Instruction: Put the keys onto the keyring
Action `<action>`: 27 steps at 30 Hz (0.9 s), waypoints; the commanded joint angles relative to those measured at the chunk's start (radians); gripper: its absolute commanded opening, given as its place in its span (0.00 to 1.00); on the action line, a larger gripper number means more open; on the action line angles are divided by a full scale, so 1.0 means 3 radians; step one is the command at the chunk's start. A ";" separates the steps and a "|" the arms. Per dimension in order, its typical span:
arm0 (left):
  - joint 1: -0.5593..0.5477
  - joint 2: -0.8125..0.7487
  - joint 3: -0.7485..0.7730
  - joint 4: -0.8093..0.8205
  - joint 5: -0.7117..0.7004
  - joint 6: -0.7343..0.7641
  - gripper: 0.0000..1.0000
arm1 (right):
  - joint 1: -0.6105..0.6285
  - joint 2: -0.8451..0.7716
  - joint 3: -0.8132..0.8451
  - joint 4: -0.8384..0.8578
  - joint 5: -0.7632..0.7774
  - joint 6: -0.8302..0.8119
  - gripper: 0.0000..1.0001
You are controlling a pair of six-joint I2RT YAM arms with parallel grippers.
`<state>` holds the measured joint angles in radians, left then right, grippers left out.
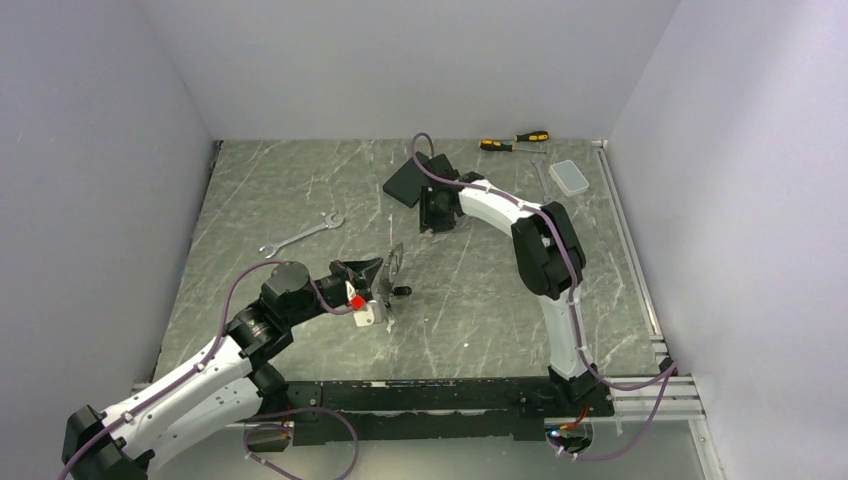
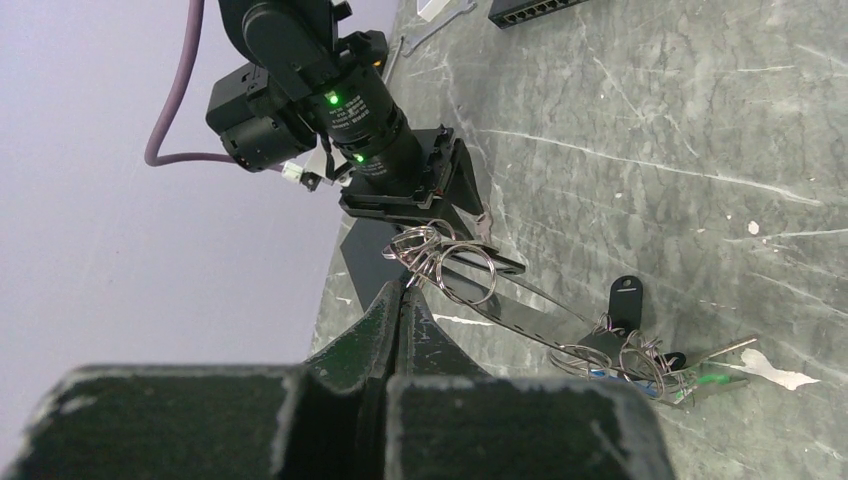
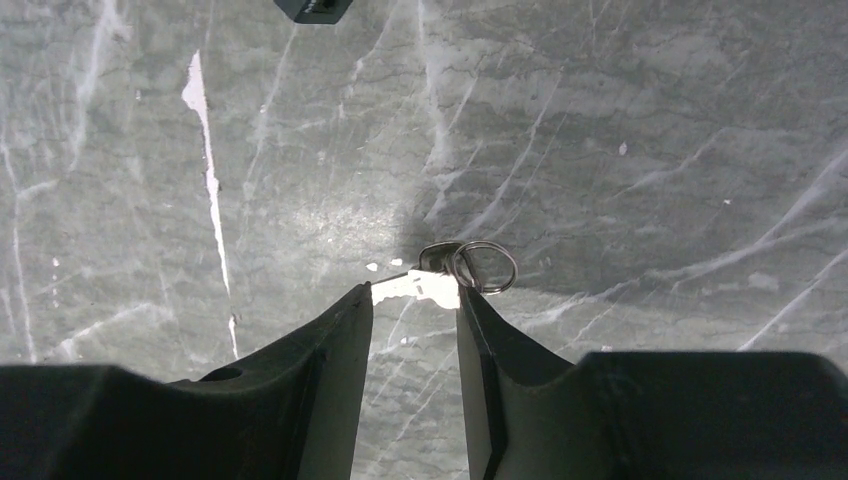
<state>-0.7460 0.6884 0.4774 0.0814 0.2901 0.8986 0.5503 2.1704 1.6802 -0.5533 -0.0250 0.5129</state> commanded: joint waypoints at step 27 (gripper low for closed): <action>-0.0032 -0.0049 0.0122 0.0112 0.0066 -0.0043 0.00 | 0.0131 0.0497 0.0609 -0.0212 0.0256 -0.0598 0.23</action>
<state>-0.7498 0.6884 0.4774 0.0620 0.2909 0.8955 0.5602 2.2761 1.8076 -0.5838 0.0582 0.3923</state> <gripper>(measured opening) 0.012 0.251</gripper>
